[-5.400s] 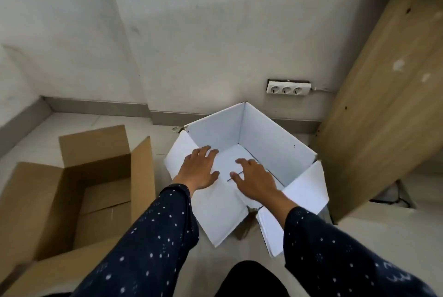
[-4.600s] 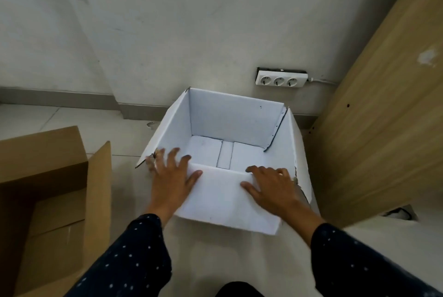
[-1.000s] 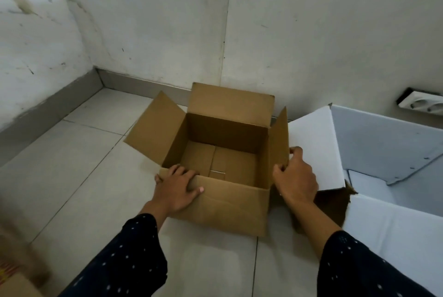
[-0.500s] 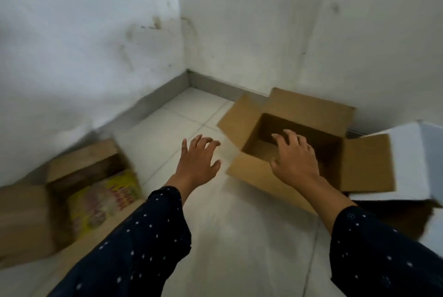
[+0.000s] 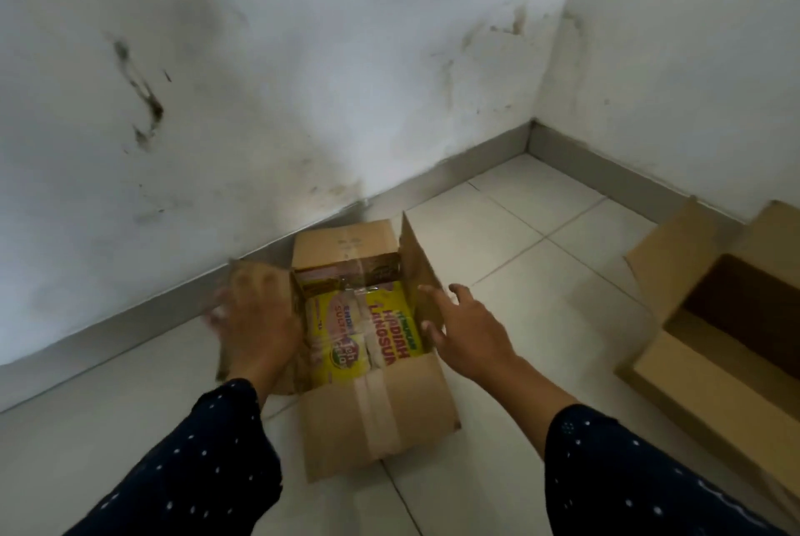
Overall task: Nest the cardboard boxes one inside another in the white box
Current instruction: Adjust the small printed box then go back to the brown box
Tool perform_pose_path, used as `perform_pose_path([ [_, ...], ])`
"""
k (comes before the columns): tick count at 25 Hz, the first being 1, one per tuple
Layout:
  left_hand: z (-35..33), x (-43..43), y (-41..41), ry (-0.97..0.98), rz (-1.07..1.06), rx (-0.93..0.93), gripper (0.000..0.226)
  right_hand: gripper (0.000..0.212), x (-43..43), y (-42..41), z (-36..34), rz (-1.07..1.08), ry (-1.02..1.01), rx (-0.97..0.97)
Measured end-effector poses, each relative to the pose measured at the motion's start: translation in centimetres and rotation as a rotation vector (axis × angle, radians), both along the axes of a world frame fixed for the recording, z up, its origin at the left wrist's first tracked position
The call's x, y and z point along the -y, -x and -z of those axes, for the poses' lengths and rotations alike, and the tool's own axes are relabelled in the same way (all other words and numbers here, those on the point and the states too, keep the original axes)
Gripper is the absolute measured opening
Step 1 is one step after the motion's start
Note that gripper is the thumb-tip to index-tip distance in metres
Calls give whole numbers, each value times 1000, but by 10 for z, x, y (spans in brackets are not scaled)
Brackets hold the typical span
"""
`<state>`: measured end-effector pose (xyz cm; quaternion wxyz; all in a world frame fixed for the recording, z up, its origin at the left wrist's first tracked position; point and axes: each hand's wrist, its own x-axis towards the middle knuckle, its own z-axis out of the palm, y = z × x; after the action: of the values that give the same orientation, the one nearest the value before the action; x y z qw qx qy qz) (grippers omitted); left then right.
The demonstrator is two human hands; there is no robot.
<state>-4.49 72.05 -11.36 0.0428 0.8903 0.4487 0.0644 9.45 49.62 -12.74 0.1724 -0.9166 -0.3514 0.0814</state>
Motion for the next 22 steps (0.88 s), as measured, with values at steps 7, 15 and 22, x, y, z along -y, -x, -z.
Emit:
perform_pose_path([
  [7,41,-27,-33,529,-319,313,78,24,8,-74,27,112,-164,11],
  [15,54,86,-202,800,-214,557,74,73,48,-157,38,447,-24,237],
  [22,101,122,-248,465,346,115,74,75,58,-136,99,319,174,-77],
])
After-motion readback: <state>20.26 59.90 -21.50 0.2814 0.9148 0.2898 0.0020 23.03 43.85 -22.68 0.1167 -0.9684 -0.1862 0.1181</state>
